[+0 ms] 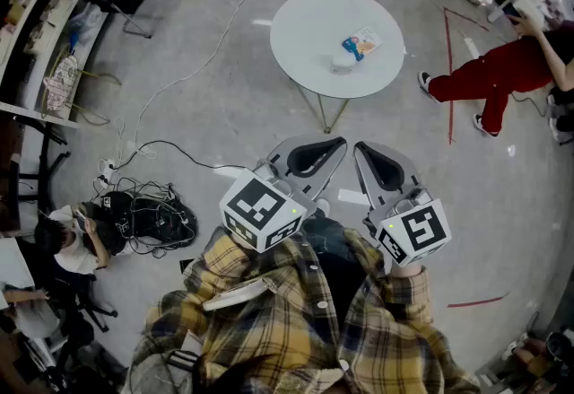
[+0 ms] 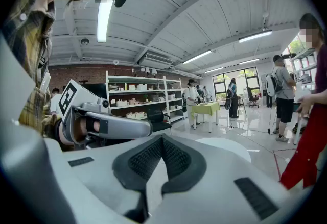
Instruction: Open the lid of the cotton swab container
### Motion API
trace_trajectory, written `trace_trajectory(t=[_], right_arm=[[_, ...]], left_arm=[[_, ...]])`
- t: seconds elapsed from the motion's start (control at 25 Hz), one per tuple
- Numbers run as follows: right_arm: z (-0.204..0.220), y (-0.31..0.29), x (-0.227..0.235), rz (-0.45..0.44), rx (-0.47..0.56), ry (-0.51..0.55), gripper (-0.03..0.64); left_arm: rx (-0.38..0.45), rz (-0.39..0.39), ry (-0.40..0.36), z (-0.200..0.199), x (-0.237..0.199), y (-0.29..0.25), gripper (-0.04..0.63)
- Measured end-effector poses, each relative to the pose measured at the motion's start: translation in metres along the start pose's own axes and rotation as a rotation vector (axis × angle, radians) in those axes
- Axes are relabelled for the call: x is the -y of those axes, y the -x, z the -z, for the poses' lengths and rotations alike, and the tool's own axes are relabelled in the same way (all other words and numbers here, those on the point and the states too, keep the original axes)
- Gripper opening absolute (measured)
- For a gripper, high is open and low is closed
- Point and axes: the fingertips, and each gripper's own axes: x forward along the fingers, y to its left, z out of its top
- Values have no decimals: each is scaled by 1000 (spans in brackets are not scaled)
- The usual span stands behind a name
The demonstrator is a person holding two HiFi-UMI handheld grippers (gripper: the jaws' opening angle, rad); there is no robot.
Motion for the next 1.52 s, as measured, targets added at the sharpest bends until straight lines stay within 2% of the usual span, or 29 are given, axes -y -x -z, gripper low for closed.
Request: trace_trajectory(t=[0.52,0.92,1.24,1.52], right_arm=[[6,16,8,-1,21,-40,17],[12,46,15,8,39,-42,17],[17,46,29,15,39,-65,17],[13,13,62,25,35,-77,17]], left_arm=[[-1,-16,-24,2,16,-9,20],[31,-70,-30,5,28,-6,20],[35,-97,-29,1,18,-10,20],[27,-85,-43,-9,-17,-39,20]])
